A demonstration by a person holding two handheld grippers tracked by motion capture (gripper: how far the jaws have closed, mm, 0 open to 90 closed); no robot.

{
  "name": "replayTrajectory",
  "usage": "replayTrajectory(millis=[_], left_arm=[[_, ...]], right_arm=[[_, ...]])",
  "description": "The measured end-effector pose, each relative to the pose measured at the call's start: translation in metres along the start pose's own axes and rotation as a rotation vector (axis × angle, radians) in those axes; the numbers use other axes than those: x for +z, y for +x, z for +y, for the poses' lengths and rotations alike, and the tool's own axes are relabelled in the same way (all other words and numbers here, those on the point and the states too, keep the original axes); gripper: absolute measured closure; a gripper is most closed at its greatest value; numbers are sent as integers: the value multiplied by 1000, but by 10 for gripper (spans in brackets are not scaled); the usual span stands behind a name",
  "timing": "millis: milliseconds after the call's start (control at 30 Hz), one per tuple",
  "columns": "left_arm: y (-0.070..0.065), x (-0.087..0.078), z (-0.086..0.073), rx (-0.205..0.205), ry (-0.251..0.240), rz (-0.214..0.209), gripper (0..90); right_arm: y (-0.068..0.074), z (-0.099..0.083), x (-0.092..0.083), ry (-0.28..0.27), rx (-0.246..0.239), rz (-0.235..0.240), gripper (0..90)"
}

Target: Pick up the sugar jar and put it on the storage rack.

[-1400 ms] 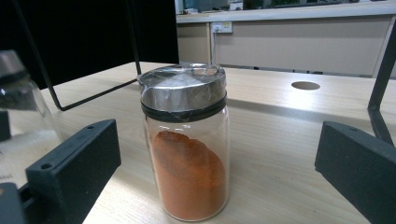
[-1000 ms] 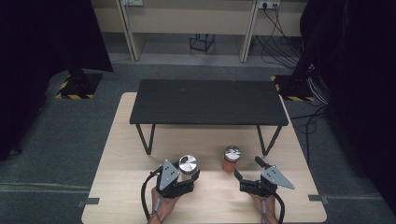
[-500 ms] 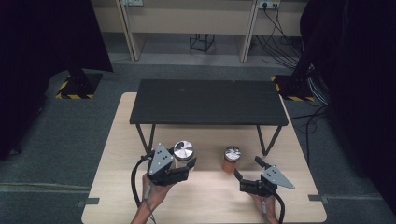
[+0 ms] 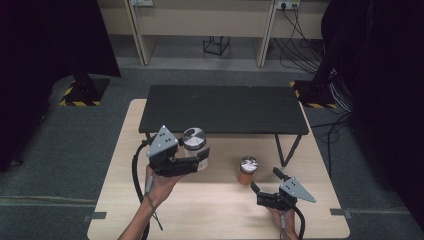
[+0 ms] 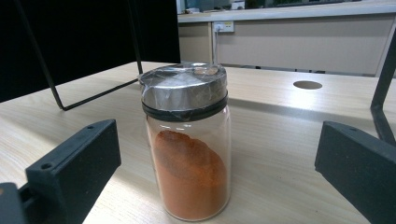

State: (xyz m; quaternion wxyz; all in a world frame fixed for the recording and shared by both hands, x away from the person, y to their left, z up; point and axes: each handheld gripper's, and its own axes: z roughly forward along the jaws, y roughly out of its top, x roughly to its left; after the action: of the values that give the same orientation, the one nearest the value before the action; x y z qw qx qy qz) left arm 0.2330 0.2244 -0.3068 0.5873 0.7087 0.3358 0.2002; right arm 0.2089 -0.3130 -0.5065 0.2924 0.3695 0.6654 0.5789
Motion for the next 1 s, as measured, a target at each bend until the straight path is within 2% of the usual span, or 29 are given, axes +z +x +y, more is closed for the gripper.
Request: replayTrajectory(millis=[267,500,833,1000], left_arm=[[4,2,40,16,13,34,310],[7,15,59,15,19,91,310],[15,46,67,-5,16,200,310],[22,58,60,-25,-3,258,310]], right_arm=[[0,0,0,-1,2,1,2],[-1,0,0,-2,4,2,3],[-1,0,0,-2,1,4,2],[-1,0,0,-1,-3,7,2]])
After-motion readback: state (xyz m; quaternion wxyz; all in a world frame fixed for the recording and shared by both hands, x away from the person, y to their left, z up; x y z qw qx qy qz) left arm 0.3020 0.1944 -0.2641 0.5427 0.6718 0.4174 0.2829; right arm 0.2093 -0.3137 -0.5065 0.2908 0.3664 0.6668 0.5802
